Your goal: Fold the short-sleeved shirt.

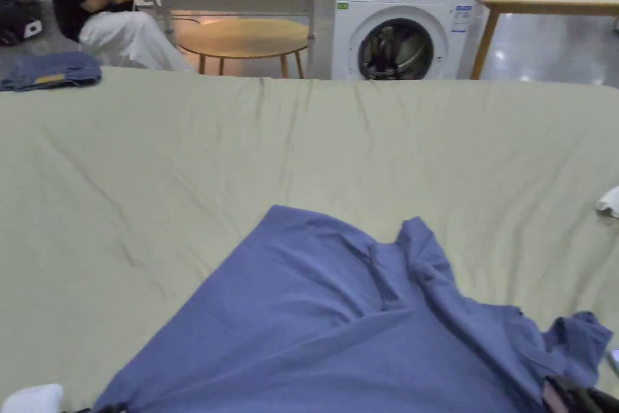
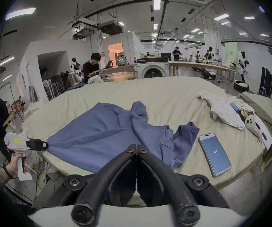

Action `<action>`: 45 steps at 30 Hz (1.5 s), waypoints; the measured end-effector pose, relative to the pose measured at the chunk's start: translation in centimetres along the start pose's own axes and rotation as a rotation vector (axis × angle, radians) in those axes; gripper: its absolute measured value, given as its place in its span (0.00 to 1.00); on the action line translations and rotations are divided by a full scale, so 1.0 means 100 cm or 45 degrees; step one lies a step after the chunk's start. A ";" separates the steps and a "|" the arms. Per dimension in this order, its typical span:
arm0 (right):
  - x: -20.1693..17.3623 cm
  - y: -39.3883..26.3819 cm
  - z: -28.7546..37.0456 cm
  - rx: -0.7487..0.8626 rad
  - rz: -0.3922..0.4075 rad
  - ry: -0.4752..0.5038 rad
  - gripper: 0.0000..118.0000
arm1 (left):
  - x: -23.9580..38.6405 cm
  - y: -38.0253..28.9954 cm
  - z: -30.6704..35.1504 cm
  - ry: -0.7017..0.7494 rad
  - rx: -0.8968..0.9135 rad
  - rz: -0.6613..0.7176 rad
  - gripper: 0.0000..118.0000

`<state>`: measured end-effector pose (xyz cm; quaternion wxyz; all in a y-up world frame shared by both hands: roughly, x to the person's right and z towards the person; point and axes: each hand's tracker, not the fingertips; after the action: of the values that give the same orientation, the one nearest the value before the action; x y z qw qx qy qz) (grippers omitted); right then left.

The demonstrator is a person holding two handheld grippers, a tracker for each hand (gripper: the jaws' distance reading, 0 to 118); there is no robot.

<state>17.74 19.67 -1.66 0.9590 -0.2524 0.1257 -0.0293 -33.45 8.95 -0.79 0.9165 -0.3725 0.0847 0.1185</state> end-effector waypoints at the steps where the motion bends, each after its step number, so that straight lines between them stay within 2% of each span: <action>1: 0.001 0.005 -0.007 -0.014 -0.007 0.003 0.00 | 0.002 0.001 0.000 -0.019 0.002 0.002 0.18; 3: 0.004 0.017 -0.024 -0.045 -0.021 -0.024 0.00 | 0.005 0.001 -0.002 -0.061 -0.024 -0.017 0.03; 4: 0.004 0.025 -0.034 -0.045 -0.014 -0.028 0.09 | 0.007 0.002 -0.004 -0.086 -0.031 -0.018 0.02; 5: 0.004 0.036 -0.045 -0.046 0.002 -0.033 0.28 | 0.011 0.001 -0.008 -0.060 -0.046 -0.021 0.02; 6: 0.005 0.045 -0.056 -0.061 0.018 -0.035 0.52 | 0.012 0.002 -0.010 -0.048 -0.057 -0.038 0.02; 7: 0.007 0.057 -0.073 -0.083 0.037 -0.029 0.69 | 0.015 0.000 -0.009 -0.043 -0.059 -0.048 0.02; 8: 0.009 0.066 -0.092 -0.083 0.049 -0.030 0.70 | 0.014 0.001 -0.009 -0.045 -0.069 -0.041 0.02; 10: 0.013 0.088 -0.134 -0.158 0.087 -0.014 0.70 | 0.011 0.003 -0.009 -0.058 -0.085 -0.019 0.02; 12: 0.020 0.108 -0.185 -0.297 0.049 0.027 0.70 | 0.017 0.003 -0.002 -0.072 -0.093 -0.006 0.02; 15: 0.030 0.125 -0.264 -0.530 -0.049 0.006 0.70 | 0.022 0.002 0.001 -0.069 -0.091 -0.007 0.02; 16: 0.034 0.126 -0.287 -0.591 -0.104 -0.014 0.70 | 0.023 0.002 0.002 -0.071 -0.092 -0.005 0.02; 20: 0.046 0.119 -0.348 -0.705 -0.166 -0.116 0.69 | 0.023 0.003 0.004 -0.079 -0.090 0.022 0.02; 21: 0.050 0.115 -0.358 -0.748 -0.183 -0.153 0.64 | 0.023 0.003 0.005 -0.083 -0.088 0.033 0.02; 22: 0.053 0.109 -0.360 -0.778 -0.194 -0.149 0.51 | 0.023 0.003 0.005 -0.086 -0.089 0.040 0.02; 23: 0.051 0.107 -0.353 -0.734 -0.157 -0.184 0.47 | 0.022 0.004 0.004 -0.087 -0.092 0.046 0.02; 24: 0.050 0.107 -0.346 -0.694 -0.147 -0.166 0.37 | 0.022 0.004 0.004 -0.085 -0.094 0.048 0.02; 25: 0.047 0.109 -0.339 -0.663 -0.097 -0.148 0.06 | 0.024 0.003 0.004 -0.082 -0.090 0.049 0.02; 26: 0.045 0.109 -0.334 -0.655 -0.028 -0.210 0.00 | 0.025 0.002 0.003 -0.082 -0.082 0.049 0.02; 29: 0.058 0.121 -0.313 -0.582 -0.112 -0.109 0.00 | 0.019 0.006 0.002 -0.114 -0.086 0.093 0.02; 33: 0.068 0.149 -0.258 -0.405 -0.210 -0.014 0.00 | -0.004 0.014 0.009 -0.254 -0.074 0.286 0.02; 35: 0.068 0.166 -0.226 -0.323 -0.186 0.016 0.00 | -0.001 0.018 0.023 -0.223 0.016 0.248 0.02; 39: 0.071 0.203 -0.158 -0.127 -0.130 0.036 0.00 | 0.014 0.048 0.062 -0.297 0.231 0.178 0.02; 45: 0.076 0.275 -0.060 0.154 -0.117 0.014 0.00 | 0.037 0.154 0.125 -0.412 0.538 0.106 0.02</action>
<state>23.39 39.88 -21.97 0.9693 -0.1995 0.1173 -0.0824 -33.43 29.01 -3.05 0.9699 -0.1454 -0.0247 0.1937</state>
